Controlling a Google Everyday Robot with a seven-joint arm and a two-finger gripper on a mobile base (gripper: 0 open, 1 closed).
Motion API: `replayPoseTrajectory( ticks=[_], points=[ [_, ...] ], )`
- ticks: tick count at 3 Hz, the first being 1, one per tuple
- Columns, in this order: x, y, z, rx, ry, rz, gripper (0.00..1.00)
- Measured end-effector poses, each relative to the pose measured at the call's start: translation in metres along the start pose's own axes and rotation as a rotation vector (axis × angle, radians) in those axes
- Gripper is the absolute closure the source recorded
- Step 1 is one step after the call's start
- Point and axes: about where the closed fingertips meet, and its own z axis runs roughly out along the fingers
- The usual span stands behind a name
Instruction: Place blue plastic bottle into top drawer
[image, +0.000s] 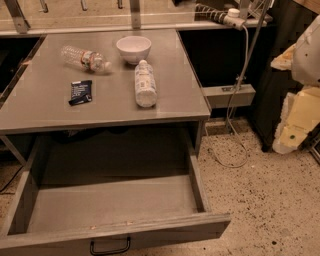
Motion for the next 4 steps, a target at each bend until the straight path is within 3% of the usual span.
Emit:
replayPoseTrajectory(
  ticks=[1, 2, 3, 4],
  points=[
    [0.000, 0.000, 0.000, 0.000, 0.000, 0.000, 0.00],
    [-0.023, -0.004, 0.013, -0.008, 0.041, 0.010, 0.00],
    [-0.025, -0.004, 0.013, 0.004, 0.039, 0.009, 0.00],
    [-0.047, 0.004, 0.029, -0.009, 0.021, 0.043, 0.00]
  ],
)
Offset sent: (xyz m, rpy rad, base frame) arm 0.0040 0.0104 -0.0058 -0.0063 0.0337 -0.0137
